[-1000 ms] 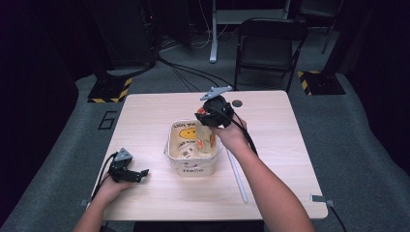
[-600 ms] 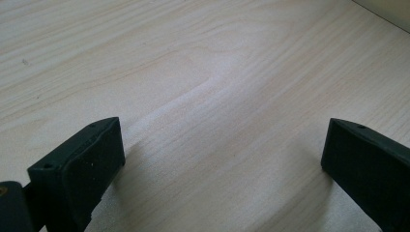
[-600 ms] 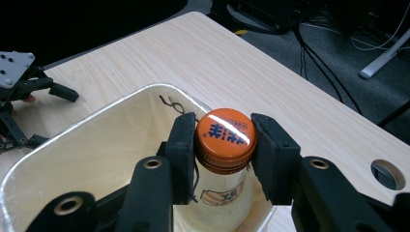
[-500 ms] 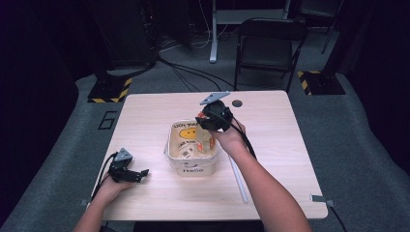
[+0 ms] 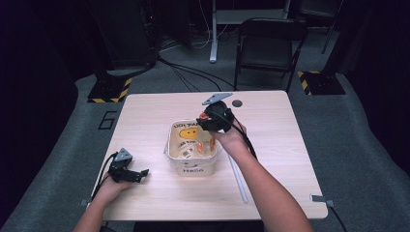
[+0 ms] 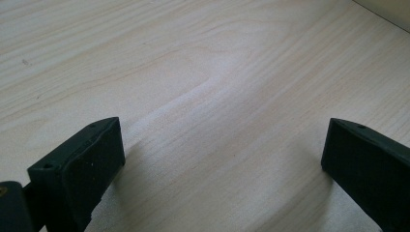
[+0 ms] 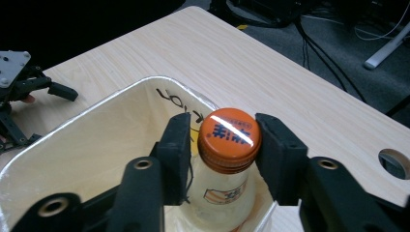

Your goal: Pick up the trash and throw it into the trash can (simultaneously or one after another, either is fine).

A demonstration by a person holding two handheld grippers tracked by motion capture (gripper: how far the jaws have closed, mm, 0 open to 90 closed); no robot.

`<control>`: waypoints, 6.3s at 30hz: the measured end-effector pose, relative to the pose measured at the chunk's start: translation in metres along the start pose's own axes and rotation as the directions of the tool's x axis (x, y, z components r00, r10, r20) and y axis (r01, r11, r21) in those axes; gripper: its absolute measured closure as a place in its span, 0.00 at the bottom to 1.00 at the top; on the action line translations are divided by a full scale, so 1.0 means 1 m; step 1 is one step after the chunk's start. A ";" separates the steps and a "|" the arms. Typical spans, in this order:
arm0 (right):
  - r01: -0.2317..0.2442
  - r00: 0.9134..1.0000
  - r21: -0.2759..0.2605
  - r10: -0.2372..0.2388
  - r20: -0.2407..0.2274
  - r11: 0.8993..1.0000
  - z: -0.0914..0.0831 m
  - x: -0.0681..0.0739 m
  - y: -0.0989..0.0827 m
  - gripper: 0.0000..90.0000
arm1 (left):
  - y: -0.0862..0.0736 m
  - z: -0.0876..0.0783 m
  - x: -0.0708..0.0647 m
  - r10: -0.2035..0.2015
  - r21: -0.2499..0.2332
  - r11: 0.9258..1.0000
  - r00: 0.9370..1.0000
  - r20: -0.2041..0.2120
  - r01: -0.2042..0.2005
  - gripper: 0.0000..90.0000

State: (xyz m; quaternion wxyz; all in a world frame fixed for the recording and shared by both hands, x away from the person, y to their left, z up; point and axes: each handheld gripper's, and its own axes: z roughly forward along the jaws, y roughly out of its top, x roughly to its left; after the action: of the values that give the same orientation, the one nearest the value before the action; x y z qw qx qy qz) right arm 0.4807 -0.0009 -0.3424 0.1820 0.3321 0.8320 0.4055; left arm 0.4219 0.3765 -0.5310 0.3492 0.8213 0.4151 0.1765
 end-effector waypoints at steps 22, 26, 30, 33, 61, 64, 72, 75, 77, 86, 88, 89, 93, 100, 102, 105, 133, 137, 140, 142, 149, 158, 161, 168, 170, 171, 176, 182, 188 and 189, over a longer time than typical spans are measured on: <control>-0.039 0.998 -0.043 0.041 0.038 0.998 -0.026 -0.010 -0.026 0.54 | 0.000 0.000 0.000 0.000 0.000 1.000 1.000 0.000 0.000 0.01; -0.045 0.997 -0.051 0.048 0.053 0.998 -0.034 -0.010 -0.031 0.54 | 0.000 0.000 0.000 -0.001 0.000 1.000 1.000 0.000 0.001 0.02; -0.040 0.996 -0.057 0.045 0.071 0.998 -0.042 -0.010 -0.037 0.54 | 0.000 0.000 0.000 0.000 0.000 1.000 1.000 0.000 0.000 0.01; -0.044 0.996 -0.061 0.049 0.079 0.997 -0.047 -0.011 -0.041 0.54 | 0.000 0.000 0.000 0.000 0.000 1.000 1.000 0.000 0.000 0.01; -0.181 0.972 -0.074 0.190 0.140 0.981 -0.069 -0.015 -0.113 0.59 | 0.000 0.000 0.000 -0.002 -0.005 1.000 1.000 0.000 0.002 0.02; -0.188 0.970 -0.062 0.196 0.144 0.980 -0.068 -0.012 -0.120 0.59 | 0.000 0.000 0.000 -0.001 -0.002 1.000 1.000 0.002 0.001 0.02; -0.195 0.965 -0.045 0.200 0.169 0.980 -0.060 0.001 -0.140 0.59 | 0.000 0.000 -0.001 -0.006 -0.005 1.000 1.000 0.002 0.006 0.02; -0.195 0.965 -0.029 0.197 0.175 0.980 -0.055 0.006 -0.148 0.60 | 0.000 0.000 0.000 -0.004 -0.002 1.000 1.000 0.003 0.004 0.02; -0.193 0.964 -0.017 0.193 0.183 0.981 -0.052 0.010 -0.153 0.62 | 0.000 0.000 0.000 -0.004 -0.002 1.000 1.000 0.003 0.004 0.02; -0.229 0.954 -0.003 0.225 0.198 0.974 -0.044 0.015 -0.171 0.68 | 0.000 0.000 -0.001 -0.007 -0.005 1.000 1.000 0.002 0.007 0.02; -0.236 0.952 -0.006 0.232 0.199 0.972 -0.042 0.015 -0.175 0.70 | 0.000 0.000 -0.001 -0.005 -0.003 1.000 1.000 0.003 0.005 0.02; -0.241 0.950 -0.008 0.238 0.202 0.970 -0.040 0.015 -0.177 0.70 | 0.000 0.000 -0.001 -0.005 -0.003 1.000 1.000 0.002 0.005 0.02; -0.239 0.950 0.000 0.234 0.206 0.971 -0.035 0.017 -0.183 0.71 | 0.000 0.000 -0.001 -0.004 -0.003 1.000 1.000 0.002 0.004 0.02; -0.251 0.952 0.044 0.239 0.193 0.967 -0.025 0.021 -0.194 0.74 | 0.000 0.000 -0.001 -0.005 -0.003 1.000 1.000 0.002 0.005 0.02; -0.254 0.951 0.048 0.241 0.192 0.966 -0.023 0.022 -0.195 0.74 | 0.000 0.000 -0.001 -0.004 -0.002 1.000 1.000 0.002 0.004 0.02; -0.251 0.951 0.051 0.237 0.200 0.967 -0.020 0.023 -0.197 0.73 | 0.000 0.000 0.000 -0.003 -0.003 1.000 1.000 0.002 0.003 0.02; -0.277 0.944 0.127 0.245 0.219 0.952 -0.002 0.016 -0.208 0.75 | 0.000 0.000 0.000 0.004 0.000 1.000 1.000 0.001 -0.004 0.02; -0.284 0.943 0.138 0.250 0.222 0.949 0.000 0.017 -0.209 0.77 | 0.000 0.000 0.000 -0.001 -0.001 1.000 1.000 0.002 0.001 0.02; -0.274 0.944 0.148 0.236 0.230 0.950 0.001 0.017 -0.209 0.78 | 0.000 0.000 0.000 -0.003 -0.002 1.000 1.000 0.002 0.003 0.02; -0.277 0.943 0.161 0.236 0.234 0.947 0.002 0.018 -0.210 0.80 | 0.000 0.000 0.000 -0.002 -0.002 1.000 1.000 0.002 0.002 0.02; -0.284 0.941 0.161 0.244 0.234 0.945 0.003 0.019 -0.210 0.84 | 0.000 0.000 0.000 0.001 0.000 1.000 1.000 0.003 -0.001 0.02; -0.281 0.943 0.162 0.241 0.231 0.946 0.003 0.018 -0.210 0.87 | 0.000 0.000 0.000 0.000 0.000 1.000 1.000 0.003 0.000 0.02; -0.288 0.942 0.165 0.248 0.226 0.943 0.003 0.018 -0.209 0.87 | 0.000 0.000 0.000 -0.001 0.001 1.000 1.000 0.003 0.001 0.02; -0.293 0.941 0.146 0.258 0.218 0.945 -0.002 0.017 -0.207 0.87 | 0.000 0.000 0.000 0.001 0.000 1.000 1.000 0.002 -0.001 0.02; -0.292 0.942 0.143 0.258 0.216 0.946 -0.004 0.018 -0.206 0.87 | 0.000 0.000 -0.001 -0.002 -0.001 1.000 1.000 0.003 0.002 0.02; -0.288 0.943 0.142 0.254 0.215 0.947 -0.005 0.018 -0.206 0.87 | 0.000 0.000 0.000 0.001 0.000 1.000 1.000 0.003 -0.001 0.02; -0.288 0.944 0.136 0.257 0.208 0.948 -0.010 0.018 -0.203 0.87 | 0.000 0.000 0.000 0.000 0.000 1.000 1.000 0.003 0.000 0.02; -0.282 0.946 0.139 0.251 0.206 0.949 -0.015 0.018 -0.200 0.87 | -0.001 0.000 -0.001 -0.010 -0.005 1.000 1.000 0.005 0.010 0.02; -0.291 0.942 0.137 0.258 0.213 0.947 -0.021 0.013 -0.197 0.87 | 0.000 0.000 -0.001 -0.004 -0.003 1.000 1.000 0.004 0.004 0.02; -0.297 0.941 0.139 0.265 0.211 0.945 -0.022 0.012 -0.196 0.87 | 0.000 0.000 -0.001 -0.005 -0.004 1.000 1.000 0.004 0.005 0.02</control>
State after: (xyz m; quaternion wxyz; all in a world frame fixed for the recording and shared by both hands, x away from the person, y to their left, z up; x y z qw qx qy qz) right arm 0.3800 -0.0929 -0.4854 0.1717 0.4992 0.7859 0.3220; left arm 0.4213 0.3759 -0.5315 0.3522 0.8199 0.4160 0.1751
